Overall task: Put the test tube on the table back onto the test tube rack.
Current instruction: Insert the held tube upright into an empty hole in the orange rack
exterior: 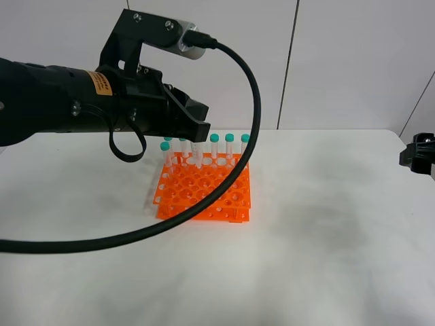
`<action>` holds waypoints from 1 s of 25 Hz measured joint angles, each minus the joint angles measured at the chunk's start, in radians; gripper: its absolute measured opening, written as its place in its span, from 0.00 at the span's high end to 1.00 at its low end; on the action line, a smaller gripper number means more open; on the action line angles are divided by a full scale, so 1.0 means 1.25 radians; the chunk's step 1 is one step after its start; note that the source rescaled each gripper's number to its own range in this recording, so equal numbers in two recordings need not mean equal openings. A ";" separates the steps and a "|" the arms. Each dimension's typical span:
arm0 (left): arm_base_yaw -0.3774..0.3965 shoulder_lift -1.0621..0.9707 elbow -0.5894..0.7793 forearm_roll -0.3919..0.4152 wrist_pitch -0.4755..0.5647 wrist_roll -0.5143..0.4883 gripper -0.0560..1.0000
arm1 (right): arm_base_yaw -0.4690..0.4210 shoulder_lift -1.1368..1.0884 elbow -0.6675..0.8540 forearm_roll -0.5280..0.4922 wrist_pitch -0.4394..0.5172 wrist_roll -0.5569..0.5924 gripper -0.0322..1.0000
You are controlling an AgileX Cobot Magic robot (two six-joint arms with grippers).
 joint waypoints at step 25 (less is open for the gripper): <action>0.000 0.000 0.000 0.000 0.020 0.026 0.94 | 0.000 0.000 -0.004 0.250 0.018 -0.250 0.06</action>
